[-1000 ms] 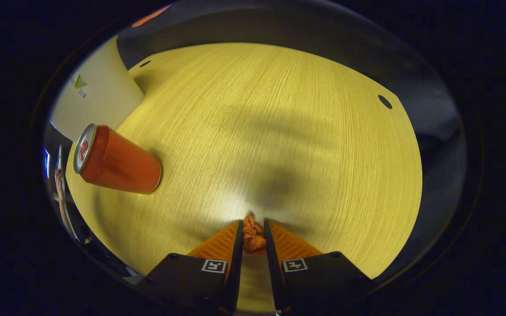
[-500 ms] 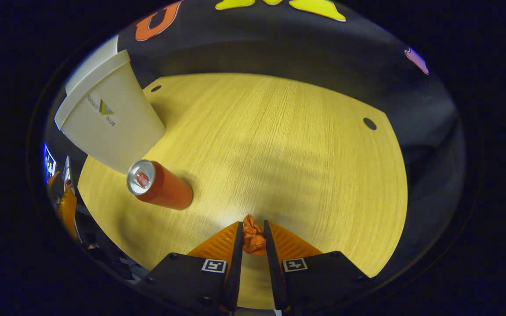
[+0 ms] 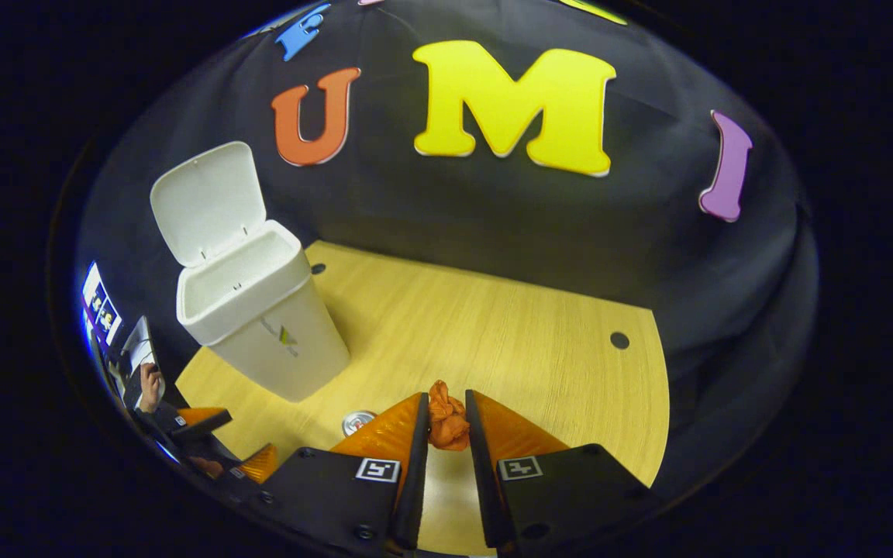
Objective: Press the lid of the desktop garbage bin to open it, pick up the crumpled paper on the desktop and throw it into the bin, then pick up the pop can on the desktop and drop it into the bin, and finally close the garbage bin lid.
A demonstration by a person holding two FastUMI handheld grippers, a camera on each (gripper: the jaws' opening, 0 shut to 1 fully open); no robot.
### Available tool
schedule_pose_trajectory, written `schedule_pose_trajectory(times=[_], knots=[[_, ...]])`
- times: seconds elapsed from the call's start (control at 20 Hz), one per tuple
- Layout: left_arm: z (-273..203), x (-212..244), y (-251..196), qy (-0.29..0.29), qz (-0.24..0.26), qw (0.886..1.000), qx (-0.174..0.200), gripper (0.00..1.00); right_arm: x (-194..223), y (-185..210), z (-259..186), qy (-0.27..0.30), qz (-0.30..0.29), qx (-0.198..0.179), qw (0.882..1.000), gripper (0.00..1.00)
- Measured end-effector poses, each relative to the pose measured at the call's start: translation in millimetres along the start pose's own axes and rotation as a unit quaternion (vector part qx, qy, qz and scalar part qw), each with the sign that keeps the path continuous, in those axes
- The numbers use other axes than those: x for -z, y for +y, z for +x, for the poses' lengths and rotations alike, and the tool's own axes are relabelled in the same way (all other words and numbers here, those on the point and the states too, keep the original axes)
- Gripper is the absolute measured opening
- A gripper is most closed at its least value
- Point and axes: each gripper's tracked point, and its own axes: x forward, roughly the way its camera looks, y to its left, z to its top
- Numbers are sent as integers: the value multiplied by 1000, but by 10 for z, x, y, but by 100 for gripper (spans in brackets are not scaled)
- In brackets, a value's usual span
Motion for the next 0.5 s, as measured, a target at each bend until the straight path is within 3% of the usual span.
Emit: schedule_pose_trajectory(times=[0.25, 0.5], knots=[[-25, 34, 124, -6, -5, 1000, 25, 100, -886, 651, -90, -85, -40, -32, 995, 31], [-30, -7, 305, -25, 10, 999, 44, 100, -1341, 1510, 83, -118, -78, -78, 987, 29]])
